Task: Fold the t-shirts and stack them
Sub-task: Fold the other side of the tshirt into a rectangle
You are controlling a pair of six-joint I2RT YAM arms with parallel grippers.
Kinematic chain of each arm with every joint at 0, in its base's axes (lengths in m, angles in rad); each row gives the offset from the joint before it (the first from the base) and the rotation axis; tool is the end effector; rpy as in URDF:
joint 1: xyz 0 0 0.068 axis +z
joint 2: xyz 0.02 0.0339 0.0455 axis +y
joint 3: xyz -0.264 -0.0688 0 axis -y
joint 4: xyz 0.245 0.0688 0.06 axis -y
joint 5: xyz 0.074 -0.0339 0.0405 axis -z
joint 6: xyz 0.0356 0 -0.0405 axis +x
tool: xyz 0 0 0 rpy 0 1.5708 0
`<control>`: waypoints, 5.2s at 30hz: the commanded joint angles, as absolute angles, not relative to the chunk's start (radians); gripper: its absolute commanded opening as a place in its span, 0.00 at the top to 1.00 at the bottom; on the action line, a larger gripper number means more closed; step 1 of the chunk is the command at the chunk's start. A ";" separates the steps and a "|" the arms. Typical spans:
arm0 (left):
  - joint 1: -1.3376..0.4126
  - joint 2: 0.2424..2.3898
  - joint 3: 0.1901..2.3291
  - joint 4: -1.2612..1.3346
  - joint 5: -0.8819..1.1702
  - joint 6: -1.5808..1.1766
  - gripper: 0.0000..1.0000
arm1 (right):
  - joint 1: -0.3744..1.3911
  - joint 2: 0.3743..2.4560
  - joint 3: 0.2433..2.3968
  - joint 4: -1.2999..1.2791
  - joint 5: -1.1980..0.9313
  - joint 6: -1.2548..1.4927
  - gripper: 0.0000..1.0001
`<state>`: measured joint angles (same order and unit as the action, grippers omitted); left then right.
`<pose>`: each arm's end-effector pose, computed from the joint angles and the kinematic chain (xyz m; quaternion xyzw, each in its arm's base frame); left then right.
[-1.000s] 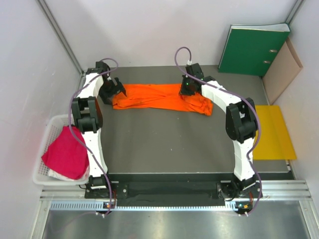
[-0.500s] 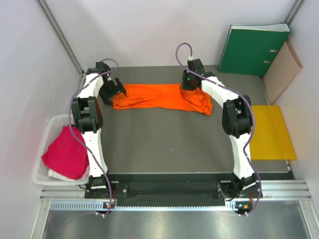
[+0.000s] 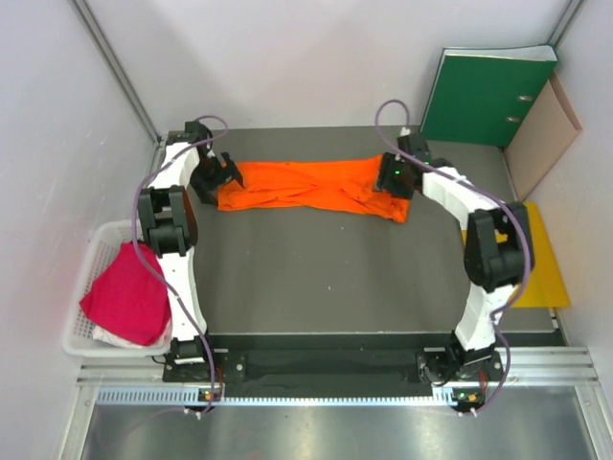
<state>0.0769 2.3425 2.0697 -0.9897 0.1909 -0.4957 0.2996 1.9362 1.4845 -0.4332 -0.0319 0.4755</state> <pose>0.4883 0.0309 0.1907 -0.2637 0.9477 -0.1239 0.1299 0.4109 0.1281 0.2223 0.0774 0.9385 0.1410 0.3056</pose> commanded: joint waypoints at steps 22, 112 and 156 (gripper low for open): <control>0.075 2.316 2.028 -0.979 0.189 -0.469 0.01 | 0.204 1.796 1.220 -0.219 -0.100 0.529 0.49; 0.209 2.171 1.867 -0.755 0.450 -0.729 0.01 | 0.143 1.735 1.276 -0.354 -0.083 0.385 0.15; 0.101 2.145 1.724 -0.851 0.224 -0.574 0.41 | 0.124 1.814 1.246 -0.400 0.141 0.278 0.99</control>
